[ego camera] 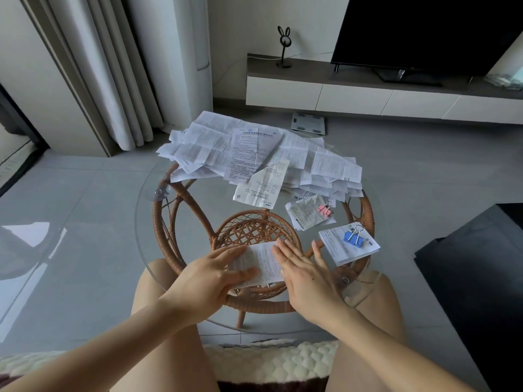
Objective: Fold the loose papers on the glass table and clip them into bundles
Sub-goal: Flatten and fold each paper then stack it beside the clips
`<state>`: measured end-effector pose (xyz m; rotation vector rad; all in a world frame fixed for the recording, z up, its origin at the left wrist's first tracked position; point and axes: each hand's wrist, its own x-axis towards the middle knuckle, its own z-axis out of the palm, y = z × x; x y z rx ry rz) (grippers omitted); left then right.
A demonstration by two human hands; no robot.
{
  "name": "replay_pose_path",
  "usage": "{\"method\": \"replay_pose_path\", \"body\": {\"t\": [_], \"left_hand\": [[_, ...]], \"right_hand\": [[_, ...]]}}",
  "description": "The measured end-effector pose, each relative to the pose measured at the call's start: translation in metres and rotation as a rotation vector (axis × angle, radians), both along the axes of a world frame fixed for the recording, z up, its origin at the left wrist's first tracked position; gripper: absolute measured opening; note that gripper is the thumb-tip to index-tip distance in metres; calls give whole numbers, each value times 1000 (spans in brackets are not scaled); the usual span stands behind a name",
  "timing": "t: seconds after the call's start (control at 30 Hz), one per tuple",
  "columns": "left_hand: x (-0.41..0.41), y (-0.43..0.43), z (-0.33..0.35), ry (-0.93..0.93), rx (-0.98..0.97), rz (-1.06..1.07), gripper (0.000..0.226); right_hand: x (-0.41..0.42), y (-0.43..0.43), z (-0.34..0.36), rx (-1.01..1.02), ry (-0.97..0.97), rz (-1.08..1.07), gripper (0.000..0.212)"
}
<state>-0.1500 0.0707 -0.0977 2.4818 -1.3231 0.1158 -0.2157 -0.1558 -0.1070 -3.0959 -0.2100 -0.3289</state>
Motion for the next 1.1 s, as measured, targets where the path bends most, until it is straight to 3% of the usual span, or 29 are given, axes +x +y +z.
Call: {"method": "replay_pose_path", "body": {"t": [0.27, 0.33, 0.4, 0.47, 0.53, 0.6, 0.7, 0.9, 1.03, 1.1], "left_hand": [[-7, 7, 6, -22, 48, -76, 43], [-13, 10, 5, -17, 51, -100, 38], [-13, 10, 4, 0, 52, -106, 37], [-8, 3, 6, 20, 59, -101, 38], [-6, -6, 8, 7, 75, -94, 38], [-8, -16, 7, -15, 83, -93, 38], [-8, -28, 5, 13, 68, -104, 40], [-2, -55, 6, 65, 26, -130, 36], [-1, -58, 4, 41, 32, -130, 37], [0, -60, 3, 39, 48, -127, 40]], "right_hand": [[-13, 0, -4, -43, -62, 47, 50], [-18, 0, 0, 50, -87, 96, 43], [-21, -6, 15, 265, -139, 69, 31], [-22, -20, 39, 431, -288, -141, 25], [-16, -50, 59, 481, -345, -514, 27], [-10, -86, 67, 429, -196, -809, 48], [-3, -113, 65, 479, 32, -923, 70], [22, -111, 57, 477, 247, -897, 69], [26, -119, 56, 489, 289, -849, 76], [28, -123, 52, 502, 288, -814, 62]]}}
